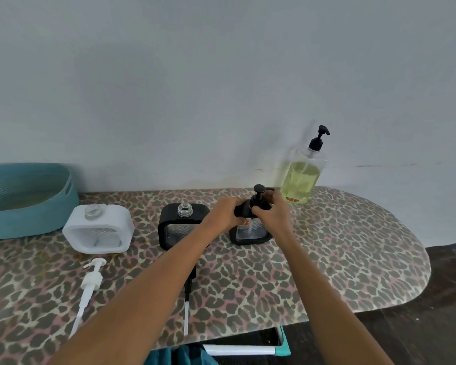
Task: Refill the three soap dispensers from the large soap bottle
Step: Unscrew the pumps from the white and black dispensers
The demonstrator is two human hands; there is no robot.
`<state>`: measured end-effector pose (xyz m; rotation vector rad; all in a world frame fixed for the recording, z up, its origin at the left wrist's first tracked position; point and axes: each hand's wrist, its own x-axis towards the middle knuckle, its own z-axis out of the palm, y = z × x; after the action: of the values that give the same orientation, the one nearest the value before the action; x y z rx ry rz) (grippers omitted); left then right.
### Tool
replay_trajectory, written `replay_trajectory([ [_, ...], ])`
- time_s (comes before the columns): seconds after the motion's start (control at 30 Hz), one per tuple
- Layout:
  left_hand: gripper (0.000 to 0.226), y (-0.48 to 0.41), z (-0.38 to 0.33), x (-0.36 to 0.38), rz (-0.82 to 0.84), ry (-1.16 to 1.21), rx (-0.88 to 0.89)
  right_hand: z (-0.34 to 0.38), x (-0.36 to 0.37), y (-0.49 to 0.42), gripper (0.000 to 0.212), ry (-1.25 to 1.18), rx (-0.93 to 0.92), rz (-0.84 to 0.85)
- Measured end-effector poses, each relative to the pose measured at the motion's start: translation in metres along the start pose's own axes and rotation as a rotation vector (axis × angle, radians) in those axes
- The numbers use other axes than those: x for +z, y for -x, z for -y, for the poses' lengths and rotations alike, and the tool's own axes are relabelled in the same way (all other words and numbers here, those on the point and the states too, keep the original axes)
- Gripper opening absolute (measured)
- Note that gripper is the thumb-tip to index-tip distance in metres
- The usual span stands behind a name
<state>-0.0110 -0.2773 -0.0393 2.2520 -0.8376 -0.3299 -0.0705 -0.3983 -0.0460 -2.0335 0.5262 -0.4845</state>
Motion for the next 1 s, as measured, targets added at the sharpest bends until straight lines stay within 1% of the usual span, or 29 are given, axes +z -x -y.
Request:
replay_trajectory([
  [0.07,0.051,0.000,0.000,0.000,-0.003,-0.003,0.000,0.000,0.001,0.001,0.048,-0.012,-0.008,0.018],
  [0.13,0.051,0.001,0.001,0.001,-0.009,-0.008,-0.001,-0.002,0.002,0.001,0.052,0.026,-0.007,-0.010],
  [0.23,0.051,0.001,0.001,0.001,-0.012,-0.006,0.000,-0.002,0.003,0.002,0.041,0.021,-0.004,-0.064],
  [0.3,0.052,0.001,0.001,0.001,-0.007,-0.004,-0.004,-0.001,0.002,0.002,0.037,0.012,0.009,-0.048],
  [0.4,0.054,0.000,0.001,0.001,-0.007,-0.001,-0.007,0.000,0.002,0.002,0.042,0.027,0.015,-0.010],
  [0.5,0.055,0.001,0.001,0.001,-0.018,0.010,-0.005,0.000,0.004,0.003,0.049,0.053,0.003,-0.038],
  [0.57,0.056,0.002,0.001,0.001,-0.024,0.018,-0.004,0.000,0.005,0.003,0.046,0.079,-0.002,-0.063],
  [0.63,0.055,0.002,0.001,0.001,-0.021,0.019,-0.002,0.002,0.004,0.003,0.037,0.057,-0.002,-0.080],
  [0.73,0.056,0.002,0.001,0.001,-0.012,0.033,-0.006,0.007,0.000,0.003,0.031,0.040,-0.045,-0.132],
  [1.0,0.059,0.005,0.002,0.000,0.006,0.044,0.000,0.029,-0.023,0.003,0.034,-0.088,-0.105,-0.192],
])
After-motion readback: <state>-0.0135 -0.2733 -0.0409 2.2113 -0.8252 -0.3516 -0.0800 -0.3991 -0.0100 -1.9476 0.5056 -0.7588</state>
